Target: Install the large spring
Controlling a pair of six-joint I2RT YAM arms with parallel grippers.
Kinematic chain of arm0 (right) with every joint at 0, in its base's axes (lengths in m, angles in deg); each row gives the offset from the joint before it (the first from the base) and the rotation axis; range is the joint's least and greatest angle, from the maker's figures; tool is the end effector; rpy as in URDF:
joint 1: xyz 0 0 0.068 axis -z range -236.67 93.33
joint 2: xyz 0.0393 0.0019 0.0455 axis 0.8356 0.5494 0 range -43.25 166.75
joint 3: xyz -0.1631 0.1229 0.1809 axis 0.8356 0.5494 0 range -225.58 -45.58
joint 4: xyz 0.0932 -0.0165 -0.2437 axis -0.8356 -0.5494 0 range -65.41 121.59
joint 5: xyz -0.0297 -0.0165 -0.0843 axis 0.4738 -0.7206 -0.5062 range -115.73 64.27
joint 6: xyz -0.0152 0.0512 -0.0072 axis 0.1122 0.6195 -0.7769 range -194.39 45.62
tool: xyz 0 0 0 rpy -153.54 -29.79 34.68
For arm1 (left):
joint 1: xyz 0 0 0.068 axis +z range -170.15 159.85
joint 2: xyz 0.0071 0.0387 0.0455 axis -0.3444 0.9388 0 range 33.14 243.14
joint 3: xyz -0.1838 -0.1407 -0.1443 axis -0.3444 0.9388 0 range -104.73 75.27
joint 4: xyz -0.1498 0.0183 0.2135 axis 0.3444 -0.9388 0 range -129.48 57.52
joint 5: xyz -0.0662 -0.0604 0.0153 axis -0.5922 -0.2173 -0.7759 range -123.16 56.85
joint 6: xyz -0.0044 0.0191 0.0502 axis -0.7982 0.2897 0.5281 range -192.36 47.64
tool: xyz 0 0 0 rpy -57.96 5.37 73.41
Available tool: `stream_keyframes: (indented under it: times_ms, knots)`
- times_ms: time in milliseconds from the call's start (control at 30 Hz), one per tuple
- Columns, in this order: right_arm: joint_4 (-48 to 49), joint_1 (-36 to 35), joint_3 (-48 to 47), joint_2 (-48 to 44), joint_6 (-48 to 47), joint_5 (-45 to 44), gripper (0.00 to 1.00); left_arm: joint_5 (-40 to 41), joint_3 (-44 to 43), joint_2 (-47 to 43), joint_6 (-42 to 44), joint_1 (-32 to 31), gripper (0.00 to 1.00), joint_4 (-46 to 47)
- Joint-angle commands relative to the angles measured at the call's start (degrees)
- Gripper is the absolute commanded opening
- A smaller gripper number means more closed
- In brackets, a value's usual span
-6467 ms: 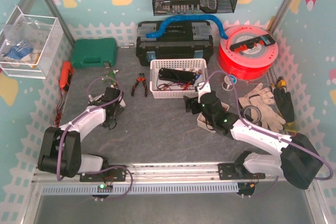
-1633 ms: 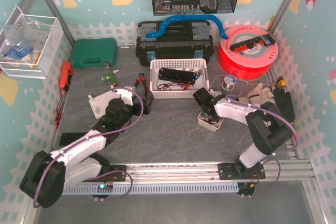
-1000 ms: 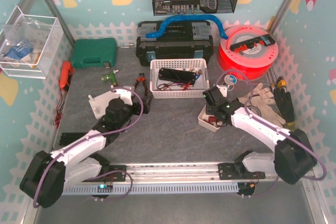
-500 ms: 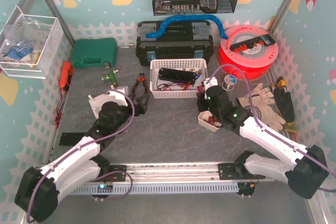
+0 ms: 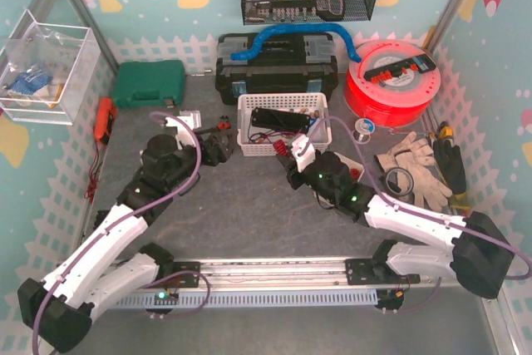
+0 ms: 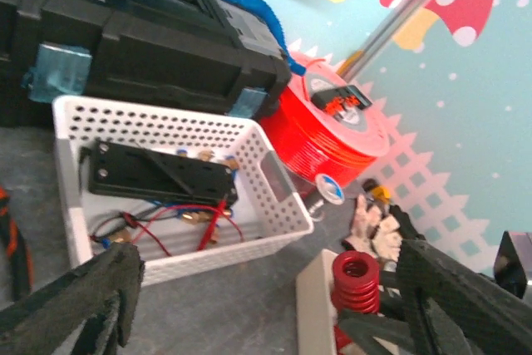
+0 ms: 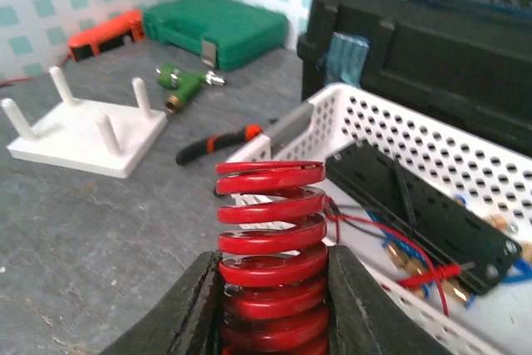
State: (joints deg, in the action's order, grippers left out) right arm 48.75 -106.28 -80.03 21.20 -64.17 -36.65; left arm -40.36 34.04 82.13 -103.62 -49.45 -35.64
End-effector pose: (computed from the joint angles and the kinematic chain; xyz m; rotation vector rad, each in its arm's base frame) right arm 0.1701 0.1895 0.2570 -0.4834 1.7627 0.5741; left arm 0.1765 -0.1042 0.3183 0.0643 1.8432 -0.8669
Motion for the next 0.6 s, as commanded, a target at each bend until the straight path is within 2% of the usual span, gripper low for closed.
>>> stream_keyframes:
  times_ms: [0,133,267,400,500,567]
  knots:
    - [16.2,-1.4,4.7,-1.0,-7.0,1.4,0.12,-5.5,-2.6,1.3,-0.5,0.2,0.80,-5.8]
    - [26.2,-1.5,12.7,-3.1,-8.2,1.2,0.11,-12.8,-4.2,3.9,0.0,0.2,0.70,-6.2]
    - [33.9,-2.5,16.0,-3.0,-8.6,4.5,0.11,-19.7,-5.8,7.6,0.0,-0.3,0.62,-6.3]
    - [36.4,-4.7,16.6,-1.4,-10.7,4.7,0.10,-20.8,-6.8,9.7,-0.9,-1.9,0.63,-6.2]
    - [35.4,-6.5,15.5,0.3,-12.4,2.0,0.09,-22.8,-7.6,11.0,-0.9,-2.8,0.74,-6.2]
    - [35.3,-7.3,15.0,0.9,-13.0,1.5,0.09,-23.9,-7.6,11.8,-1.1,-3.4,0.76,-6.0]
